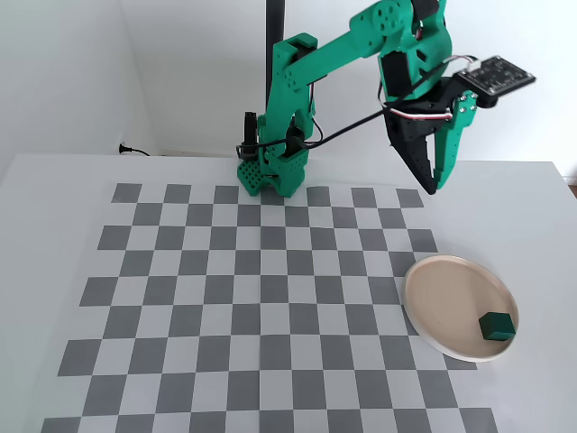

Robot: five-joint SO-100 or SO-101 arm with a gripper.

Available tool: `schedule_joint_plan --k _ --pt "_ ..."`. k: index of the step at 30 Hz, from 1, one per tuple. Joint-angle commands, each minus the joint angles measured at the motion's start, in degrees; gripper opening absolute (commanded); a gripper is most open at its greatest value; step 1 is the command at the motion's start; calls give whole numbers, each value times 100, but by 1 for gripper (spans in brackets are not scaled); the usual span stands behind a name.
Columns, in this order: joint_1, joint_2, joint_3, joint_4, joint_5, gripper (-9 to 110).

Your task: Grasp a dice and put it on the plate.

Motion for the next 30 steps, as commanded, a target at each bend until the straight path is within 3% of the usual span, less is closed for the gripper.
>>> schedule_joint_plan --k 1,18,30 --pt "53 1503 677 -88 185 -4" --pt "1477 6354 6240 -1846 1898 -4" --pt "2276 8569 8499 -1837 3806 -4"
